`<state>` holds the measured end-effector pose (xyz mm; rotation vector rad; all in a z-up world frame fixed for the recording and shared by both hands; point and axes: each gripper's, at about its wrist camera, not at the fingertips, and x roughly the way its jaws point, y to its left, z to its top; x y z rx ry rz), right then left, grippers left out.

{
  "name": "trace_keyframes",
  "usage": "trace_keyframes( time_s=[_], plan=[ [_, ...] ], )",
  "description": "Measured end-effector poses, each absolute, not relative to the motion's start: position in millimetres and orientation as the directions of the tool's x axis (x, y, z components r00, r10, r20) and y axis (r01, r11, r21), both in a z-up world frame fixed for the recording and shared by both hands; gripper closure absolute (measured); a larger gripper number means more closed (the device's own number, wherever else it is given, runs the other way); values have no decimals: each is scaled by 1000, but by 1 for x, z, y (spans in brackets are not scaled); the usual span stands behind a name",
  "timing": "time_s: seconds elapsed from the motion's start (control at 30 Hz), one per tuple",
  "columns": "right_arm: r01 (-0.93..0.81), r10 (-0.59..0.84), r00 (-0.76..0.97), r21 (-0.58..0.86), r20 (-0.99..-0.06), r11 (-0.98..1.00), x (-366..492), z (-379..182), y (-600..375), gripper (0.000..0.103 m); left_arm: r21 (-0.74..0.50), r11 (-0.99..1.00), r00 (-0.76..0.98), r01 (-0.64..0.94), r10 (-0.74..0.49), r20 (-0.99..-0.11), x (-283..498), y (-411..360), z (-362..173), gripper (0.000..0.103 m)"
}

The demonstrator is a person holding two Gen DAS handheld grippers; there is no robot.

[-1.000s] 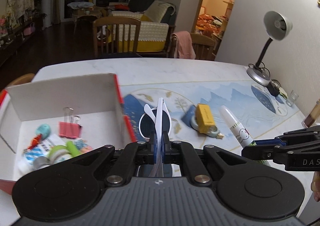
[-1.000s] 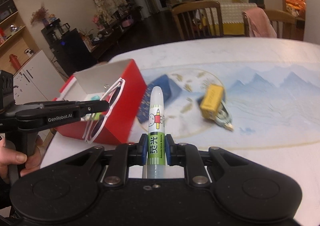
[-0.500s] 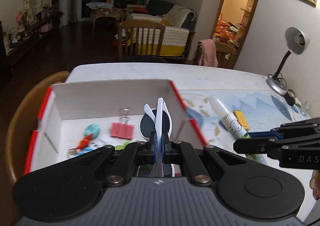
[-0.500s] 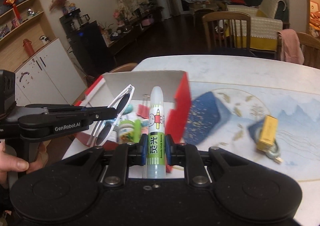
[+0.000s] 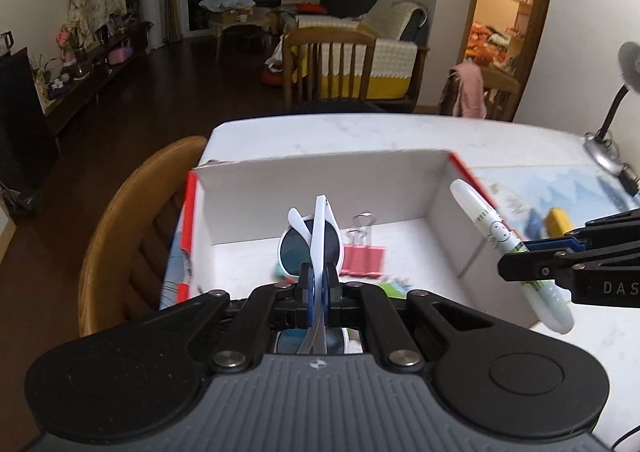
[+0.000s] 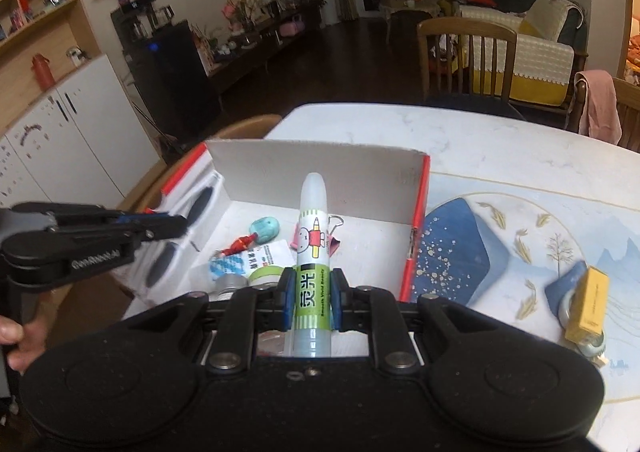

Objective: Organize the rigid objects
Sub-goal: 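Lower both grippers into the box and release the marker pen and sunglasses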

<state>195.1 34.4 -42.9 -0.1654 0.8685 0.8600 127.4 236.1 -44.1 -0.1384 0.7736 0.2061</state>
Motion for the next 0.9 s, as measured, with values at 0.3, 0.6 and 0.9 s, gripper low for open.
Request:
trace_keyframes(
  time_s=[0.3, 0.6, 0.9],
  plan=[
    [-715, 485, 332, 119, -809, 689, 207, -79, 74, 86, 7, 978, 623, -207, 137, -770, 158, 257, -74, 99],
    [-730, 418, 328, 54, -847, 682, 204, -102, 90, 86, 37, 989, 548, -142, 109, -829, 176, 248, -97, 99],
    [-733, 417, 313, 61, -853, 677, 205, -106, 93, 82, 25, 992, 499, -125, 85, -862, 186, 251, -104, 99]
  ],
)
